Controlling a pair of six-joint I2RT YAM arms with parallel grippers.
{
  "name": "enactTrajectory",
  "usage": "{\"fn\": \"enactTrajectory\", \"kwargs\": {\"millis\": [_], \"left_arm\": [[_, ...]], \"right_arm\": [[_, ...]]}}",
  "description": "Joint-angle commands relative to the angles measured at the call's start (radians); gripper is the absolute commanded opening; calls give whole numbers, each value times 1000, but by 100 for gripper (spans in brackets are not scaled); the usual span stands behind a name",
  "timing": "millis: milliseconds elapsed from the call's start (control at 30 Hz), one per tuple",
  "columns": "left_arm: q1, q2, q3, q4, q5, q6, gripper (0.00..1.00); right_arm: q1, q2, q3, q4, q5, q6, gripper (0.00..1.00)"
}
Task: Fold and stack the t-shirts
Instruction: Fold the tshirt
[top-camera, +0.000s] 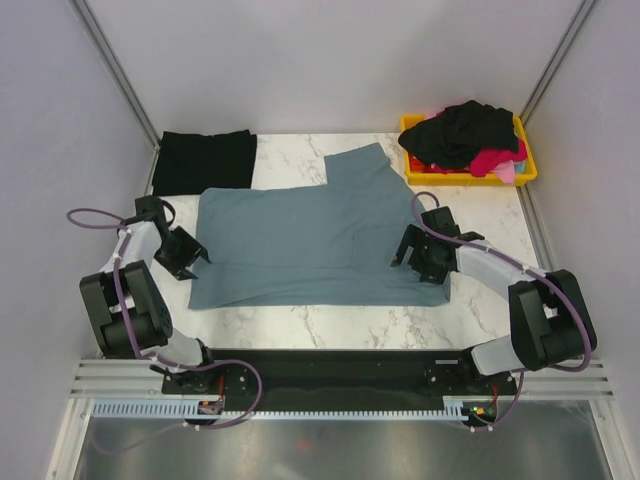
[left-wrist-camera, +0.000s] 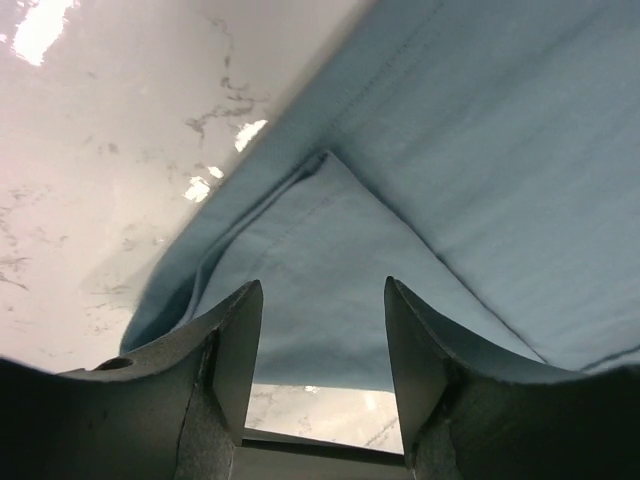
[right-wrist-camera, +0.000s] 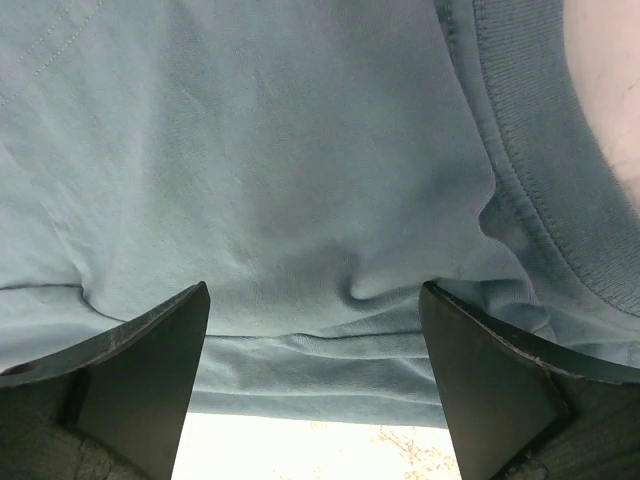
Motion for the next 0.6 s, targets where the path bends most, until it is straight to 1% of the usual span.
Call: {"fn": "enactTrajectory", "kwargs": {"millis": [0,33,133,200,233,333,367,433,467,500,533,567], "left_arm": [[-7,46,49,21,-89,13,59],[-13,64,59,13,-101,10,59],[-30,98,83,6,-89,8,53],[-38,81,117,-8,-87,7,52],[-41,49,126,-10,-75,13,52],[-53,-15,161,-1,-50,45,57],[-59,-54,163,10,-47,55,59],[-79,-81,152,44,-34,75,60],[-90,-97,140,55,-26,80,60],[-101,-104,134,59,-27,85,60],[-125,-111,131,61,-38,91,60],[-136,-117,117,59,-46,94,60]], "right_arm": [[-11,24,-9,39,5,-43,94],[-12,9,-9,38,4,-43,94],[-12,-47,4,25,11,-40,93],[-14,-78,27,-17,14,-48,93],[-12,-112,39,-36,22,-55,93],[-9,-166,114,-76,27,-97,93],[-5,-167,172,-76,24,-114,94],[27,-126,249,-77,31,-169,95],[40,-96,346,-90,34,-189,95],[48,-57,407,-105,34,-204,96],[58,33,472,-126,34,-221,96],[61,82,608,-160,34,-242,96]]}}
